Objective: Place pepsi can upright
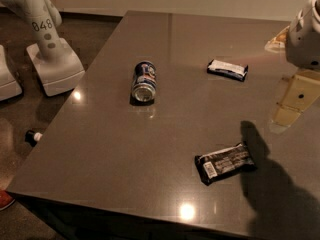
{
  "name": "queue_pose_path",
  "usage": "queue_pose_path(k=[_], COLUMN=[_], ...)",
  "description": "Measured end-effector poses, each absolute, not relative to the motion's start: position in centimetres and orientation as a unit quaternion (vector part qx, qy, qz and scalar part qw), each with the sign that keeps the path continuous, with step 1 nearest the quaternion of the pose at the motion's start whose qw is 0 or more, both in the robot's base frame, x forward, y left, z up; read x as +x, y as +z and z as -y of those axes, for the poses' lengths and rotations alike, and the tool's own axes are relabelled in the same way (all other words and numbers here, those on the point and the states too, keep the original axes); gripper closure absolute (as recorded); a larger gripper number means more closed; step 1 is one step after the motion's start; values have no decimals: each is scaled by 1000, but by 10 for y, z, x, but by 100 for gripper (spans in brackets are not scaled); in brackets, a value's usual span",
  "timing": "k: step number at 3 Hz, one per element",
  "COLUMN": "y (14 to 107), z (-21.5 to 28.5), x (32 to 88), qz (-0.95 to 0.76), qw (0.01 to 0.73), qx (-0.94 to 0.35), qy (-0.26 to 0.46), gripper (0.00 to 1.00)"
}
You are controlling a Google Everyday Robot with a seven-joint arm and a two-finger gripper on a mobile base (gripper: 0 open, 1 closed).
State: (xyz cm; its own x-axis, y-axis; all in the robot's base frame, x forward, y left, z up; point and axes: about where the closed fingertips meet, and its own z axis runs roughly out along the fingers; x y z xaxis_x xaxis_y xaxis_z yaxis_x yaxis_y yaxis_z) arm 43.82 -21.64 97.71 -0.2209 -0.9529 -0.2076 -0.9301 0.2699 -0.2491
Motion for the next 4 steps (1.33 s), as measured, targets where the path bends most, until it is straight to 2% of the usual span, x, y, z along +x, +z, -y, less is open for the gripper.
queue_pose_path(k=[2, 4], y=[981, 971], z=[200, 139], x=[450, 487], qz=[-790, -827], qw=[171, 180], qx=[-588, -533], qy=[-26, -10], gripper=[0, 0])
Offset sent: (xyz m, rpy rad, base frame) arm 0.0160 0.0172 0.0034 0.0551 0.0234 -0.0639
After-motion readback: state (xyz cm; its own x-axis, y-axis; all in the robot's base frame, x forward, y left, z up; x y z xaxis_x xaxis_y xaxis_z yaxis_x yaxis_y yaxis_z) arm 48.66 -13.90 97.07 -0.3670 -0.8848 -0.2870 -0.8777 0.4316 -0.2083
